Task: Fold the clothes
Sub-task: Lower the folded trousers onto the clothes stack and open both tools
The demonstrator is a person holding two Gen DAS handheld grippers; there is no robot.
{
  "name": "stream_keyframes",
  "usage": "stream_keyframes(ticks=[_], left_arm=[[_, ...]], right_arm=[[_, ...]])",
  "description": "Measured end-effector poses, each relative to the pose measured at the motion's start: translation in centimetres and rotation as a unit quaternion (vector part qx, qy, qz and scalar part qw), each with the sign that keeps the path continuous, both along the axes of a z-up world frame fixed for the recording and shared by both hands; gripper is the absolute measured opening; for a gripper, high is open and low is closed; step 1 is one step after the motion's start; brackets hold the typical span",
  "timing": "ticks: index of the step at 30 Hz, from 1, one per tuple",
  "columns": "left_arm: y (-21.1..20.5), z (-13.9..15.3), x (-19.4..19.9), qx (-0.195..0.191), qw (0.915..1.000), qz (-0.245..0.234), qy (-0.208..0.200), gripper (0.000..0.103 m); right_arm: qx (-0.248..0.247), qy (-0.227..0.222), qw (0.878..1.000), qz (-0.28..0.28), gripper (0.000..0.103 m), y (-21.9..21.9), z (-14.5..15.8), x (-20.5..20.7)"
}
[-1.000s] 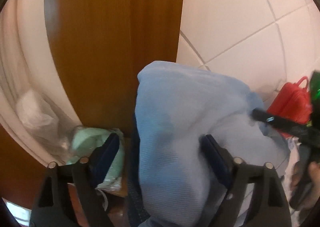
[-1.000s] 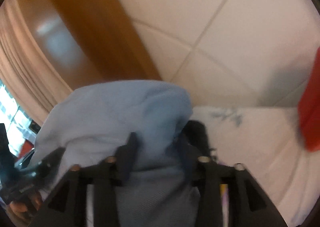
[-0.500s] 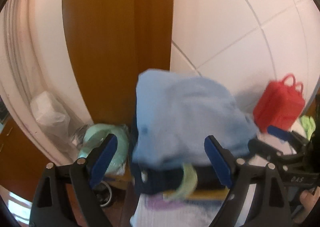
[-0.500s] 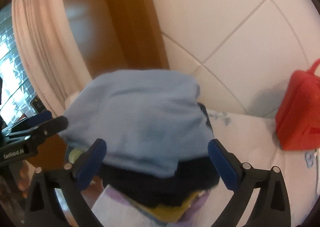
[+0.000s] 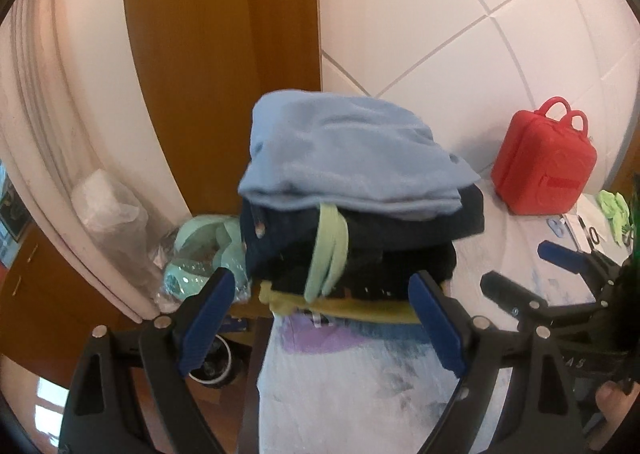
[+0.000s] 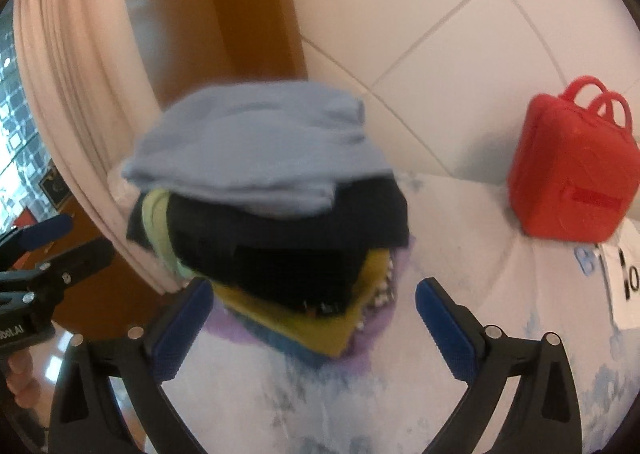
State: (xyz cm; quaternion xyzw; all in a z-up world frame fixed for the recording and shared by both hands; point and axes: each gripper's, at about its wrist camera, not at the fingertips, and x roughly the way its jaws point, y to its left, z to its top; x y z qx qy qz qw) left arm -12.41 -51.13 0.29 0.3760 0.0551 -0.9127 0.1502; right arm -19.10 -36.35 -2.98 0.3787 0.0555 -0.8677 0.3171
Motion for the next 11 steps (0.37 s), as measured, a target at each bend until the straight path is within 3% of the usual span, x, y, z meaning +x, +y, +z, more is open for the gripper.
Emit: stream_keyframes(ticks=[11], left_arm=[[-0.1, 0.8, 0.2, 0.002, 1.0, 0.0, 0.001, 0.089]], right_arm=[[-0.005, 0.006, 1.0, -0.002, 0.103, 0.3, 1.1, 0.8]])
